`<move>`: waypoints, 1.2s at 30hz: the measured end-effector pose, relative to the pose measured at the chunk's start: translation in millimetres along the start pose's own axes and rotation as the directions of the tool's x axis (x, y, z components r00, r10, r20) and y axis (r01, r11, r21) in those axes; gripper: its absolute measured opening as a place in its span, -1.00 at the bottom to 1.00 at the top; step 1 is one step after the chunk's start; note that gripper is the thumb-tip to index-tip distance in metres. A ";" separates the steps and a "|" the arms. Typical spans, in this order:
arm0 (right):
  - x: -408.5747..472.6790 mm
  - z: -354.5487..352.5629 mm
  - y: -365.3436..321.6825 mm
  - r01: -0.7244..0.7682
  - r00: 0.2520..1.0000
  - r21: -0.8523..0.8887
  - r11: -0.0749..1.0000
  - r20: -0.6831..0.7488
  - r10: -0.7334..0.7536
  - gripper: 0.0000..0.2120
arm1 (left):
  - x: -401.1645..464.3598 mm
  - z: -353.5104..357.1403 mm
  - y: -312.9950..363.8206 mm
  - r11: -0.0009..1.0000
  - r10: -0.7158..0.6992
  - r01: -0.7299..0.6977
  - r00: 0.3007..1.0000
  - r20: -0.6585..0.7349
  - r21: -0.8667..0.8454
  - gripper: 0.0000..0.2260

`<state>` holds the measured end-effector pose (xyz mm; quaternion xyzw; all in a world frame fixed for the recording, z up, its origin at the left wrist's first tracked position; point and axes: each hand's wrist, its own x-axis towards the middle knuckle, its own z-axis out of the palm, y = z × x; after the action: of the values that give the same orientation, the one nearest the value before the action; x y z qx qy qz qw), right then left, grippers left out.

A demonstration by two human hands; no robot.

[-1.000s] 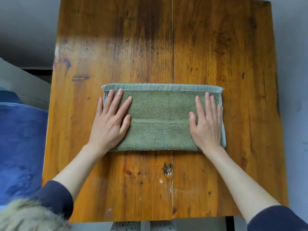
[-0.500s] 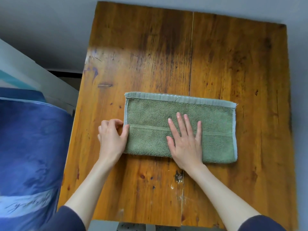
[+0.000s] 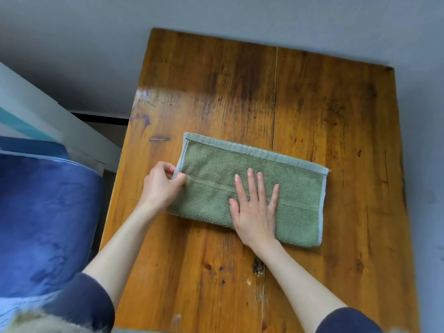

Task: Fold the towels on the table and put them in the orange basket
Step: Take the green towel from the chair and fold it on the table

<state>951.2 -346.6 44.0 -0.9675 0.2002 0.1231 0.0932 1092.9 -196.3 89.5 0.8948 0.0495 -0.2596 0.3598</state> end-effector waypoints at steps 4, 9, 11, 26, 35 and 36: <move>6.6 -10.0 -10.1 0.039 0.999 0.078 0.996 -0.023 -0.037 -0.46 | 12.9 -26.0 9.6 0.935 -0.175 0.235 0.957 0.232 -0.264 -0.89; -2.0 -21.9 2.2 -0.050 0.999 0.097 0.994 -0.005 0.051 -0.43 | 10.2 -35.4 20.4 0.933 -0.184 0.278 0.914 0.361 -0.228 -0.83; -2.3 -23.1 12.2 -0.050 0.995 0.075 0.996 0.085 0.044 -0.42 | 5.1 -33.9 27.3 0.940 -0.142 0.235 0.930 0.340 -0.249 -0.81; -51.2 -68.8 115.6 -0.233 0.972 0.732 0.641 0.151 0.180 -0.70 | -98.7 64.8 128.5 0.863 0.495 -0.502 0.862 0.108 0.050 -0.72; -63.9 -50.9 154.7 -0.411 0.908 0.845 0.343 0.345 0.238 -0.71 | -119.6 164.6 131.5 0.840 0.410 -0.447 0.894 0.181 0.308 -0.67; -63.3 -49.6 156.0 -0.414 0.906 0.851 0.323 0.352 0.234 -0.70 | -120.6 169.0 131.7 0.833 0.432 -0.461 0.887 0.162 0.305 -0.68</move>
<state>840.9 -475.7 88.3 -0.6818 0.4155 0.0888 0.5956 952.9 -394.5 128.8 0.9172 -0.2212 -0.2116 0.2548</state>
